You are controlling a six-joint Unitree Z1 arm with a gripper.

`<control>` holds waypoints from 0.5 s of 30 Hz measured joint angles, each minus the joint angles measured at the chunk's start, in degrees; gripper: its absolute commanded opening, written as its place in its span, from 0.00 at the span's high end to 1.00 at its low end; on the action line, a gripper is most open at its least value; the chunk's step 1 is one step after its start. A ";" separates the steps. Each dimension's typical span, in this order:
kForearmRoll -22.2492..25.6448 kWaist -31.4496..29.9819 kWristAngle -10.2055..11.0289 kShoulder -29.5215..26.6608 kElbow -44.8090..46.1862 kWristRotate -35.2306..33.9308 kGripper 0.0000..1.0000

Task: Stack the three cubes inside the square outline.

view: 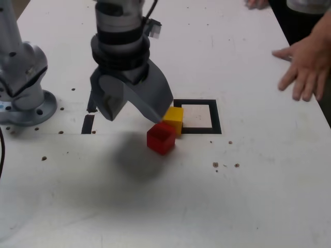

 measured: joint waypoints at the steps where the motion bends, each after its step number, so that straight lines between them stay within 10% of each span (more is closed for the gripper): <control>1: -0.09 0.00 0.00 0.23 -0.18 0.00 0.07; 15: 0.71 4.21 1.35 7.49 -4.62 1.25 0.07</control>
